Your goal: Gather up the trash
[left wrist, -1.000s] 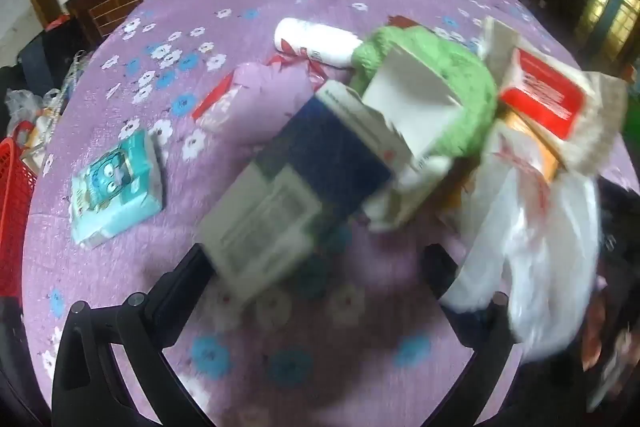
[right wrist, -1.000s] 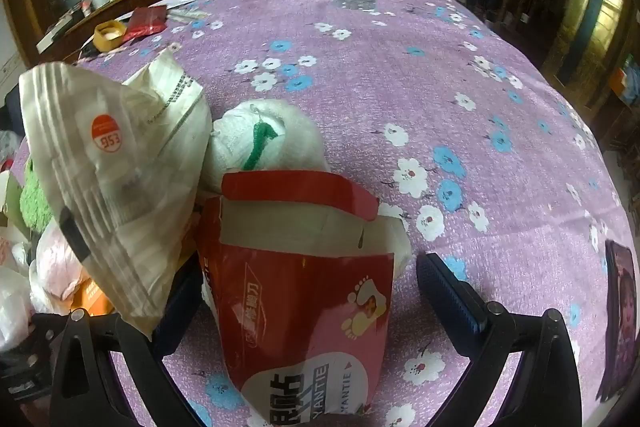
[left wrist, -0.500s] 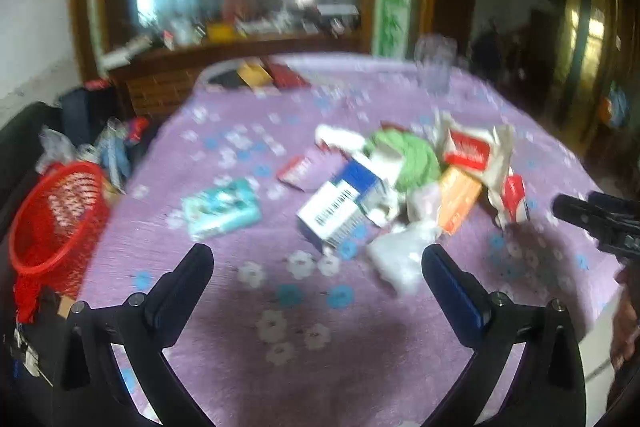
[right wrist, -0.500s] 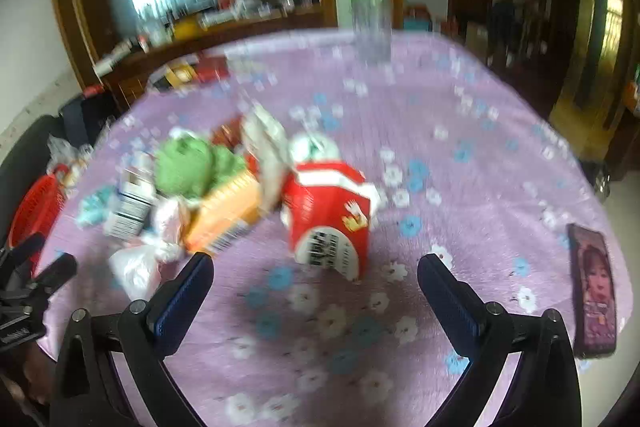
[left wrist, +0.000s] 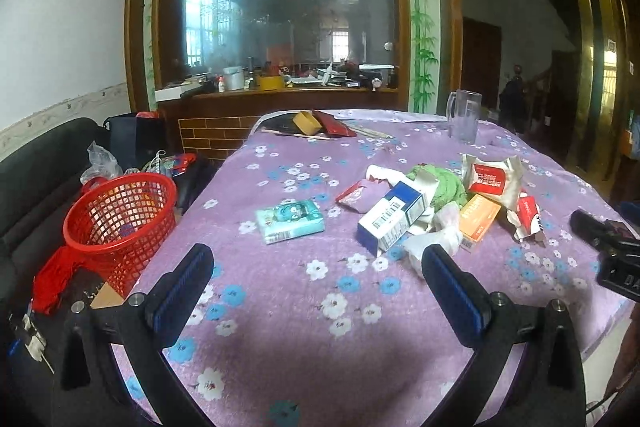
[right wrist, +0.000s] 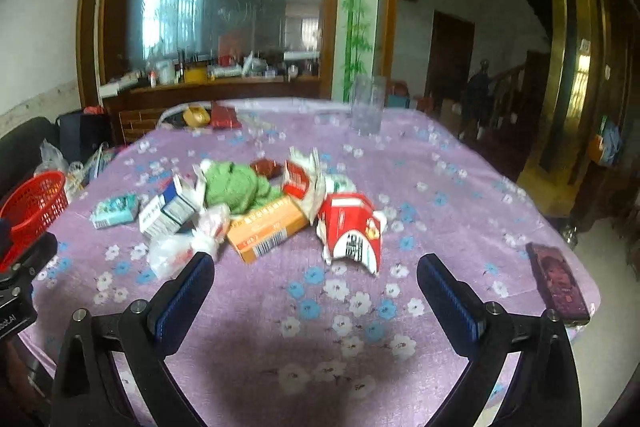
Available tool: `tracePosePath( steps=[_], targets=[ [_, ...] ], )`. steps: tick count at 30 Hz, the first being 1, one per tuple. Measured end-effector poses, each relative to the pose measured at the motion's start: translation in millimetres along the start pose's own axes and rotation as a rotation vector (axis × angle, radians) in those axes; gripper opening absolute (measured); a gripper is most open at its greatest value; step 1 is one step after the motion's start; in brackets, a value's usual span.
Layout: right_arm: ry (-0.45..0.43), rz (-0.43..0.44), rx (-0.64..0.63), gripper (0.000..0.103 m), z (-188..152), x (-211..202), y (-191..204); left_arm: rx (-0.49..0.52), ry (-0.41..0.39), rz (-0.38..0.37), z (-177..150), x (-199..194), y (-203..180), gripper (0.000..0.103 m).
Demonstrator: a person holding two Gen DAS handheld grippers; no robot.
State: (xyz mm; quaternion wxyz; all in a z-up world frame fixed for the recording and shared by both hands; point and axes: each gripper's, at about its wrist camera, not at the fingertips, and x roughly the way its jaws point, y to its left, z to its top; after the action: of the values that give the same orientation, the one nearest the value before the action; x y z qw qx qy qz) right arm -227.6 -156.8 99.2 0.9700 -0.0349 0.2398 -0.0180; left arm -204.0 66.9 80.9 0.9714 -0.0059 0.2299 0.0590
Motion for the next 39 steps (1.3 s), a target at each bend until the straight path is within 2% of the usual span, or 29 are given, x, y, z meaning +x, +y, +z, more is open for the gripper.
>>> tracePosePath(
  steps=[4, 15, 39],
  targets=[
    [-0.012, 0.017, -0.031, 0.103, -0.6, -10.8, 2.9, 0.000, 0.006, 0.013, -3.6, 2.1, 2.8, 0.103],
    [0.015, 0.021, -0.076, 0.103, 0.8, -1.5, 13.8, 0.000, 0.037, 0.023, -6.9, 14.7, 4.8, 0.103],
    [0.042, 0.017, -0.095, 0.103, -0.4, 2.1, 20.8, 0.014, 0.035, 0.026, -7.6, 11.2, 4.2, 0.103]
  ],
)
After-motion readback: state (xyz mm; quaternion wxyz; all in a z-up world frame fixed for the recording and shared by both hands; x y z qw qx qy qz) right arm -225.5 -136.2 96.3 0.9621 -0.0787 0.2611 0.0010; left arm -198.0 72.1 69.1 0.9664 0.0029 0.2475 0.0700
